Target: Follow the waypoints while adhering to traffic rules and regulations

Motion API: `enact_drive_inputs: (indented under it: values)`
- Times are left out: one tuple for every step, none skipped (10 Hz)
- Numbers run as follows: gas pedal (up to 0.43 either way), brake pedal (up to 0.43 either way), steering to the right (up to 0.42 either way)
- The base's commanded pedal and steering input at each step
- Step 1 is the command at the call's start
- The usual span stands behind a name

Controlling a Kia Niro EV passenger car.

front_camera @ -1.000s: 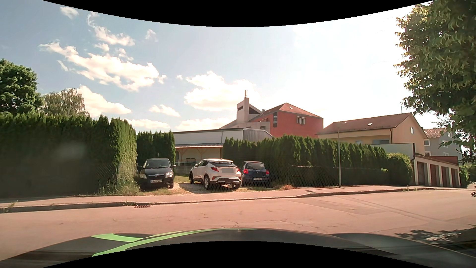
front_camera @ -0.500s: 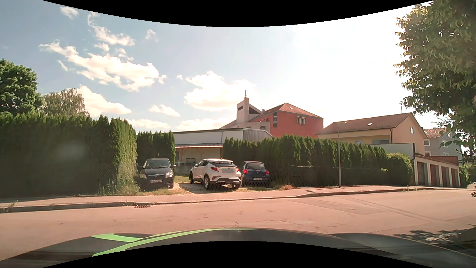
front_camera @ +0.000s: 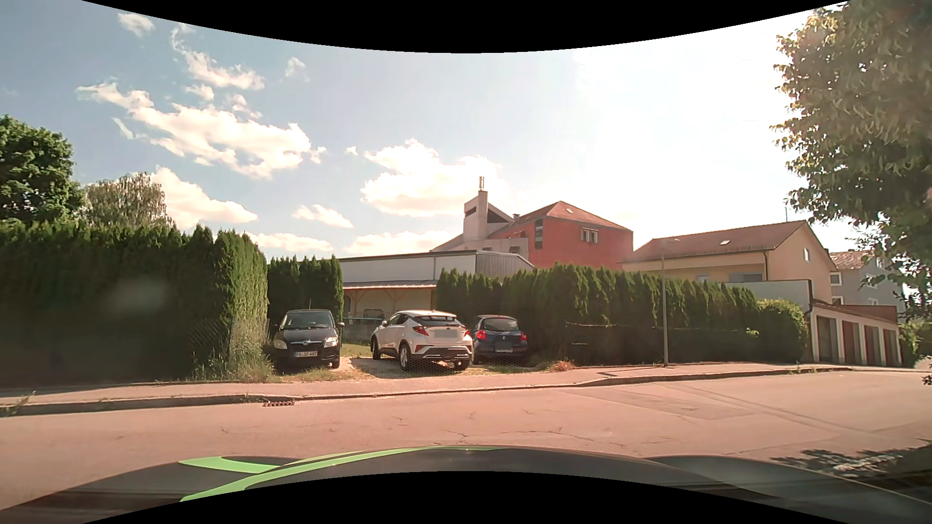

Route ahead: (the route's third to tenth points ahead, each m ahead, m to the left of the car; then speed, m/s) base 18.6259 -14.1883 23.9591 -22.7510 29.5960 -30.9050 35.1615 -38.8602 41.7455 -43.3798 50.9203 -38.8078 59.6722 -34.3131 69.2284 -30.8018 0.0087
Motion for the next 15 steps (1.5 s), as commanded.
enact_drive_inputs:
  values:
    - [0.0, 0.226, 0.057]
    - [0.0, 0.226, 0.057]
    - [0.0, 0.226, 0.057]
    - [0.0, 0.226, 0.057]
    - [0.0, 0.213, 0.057]
    - [0.0, 0.189, 0.058]
    - [0.0, 0.159, 0.058]
    - [0.0, 0.146, 0.058]
    - [0.0, 0.152, 0.058]
    - [0.0, 0.152, 0.058]
    - [0.0, 0.146, 0.058]
    - [0.0, 0.067, 0.058]
    - [0.0, 0.0, 0.058]
    - [0.0, 0.0, 0.058]
    - [0.0, 0.0, 0.058]
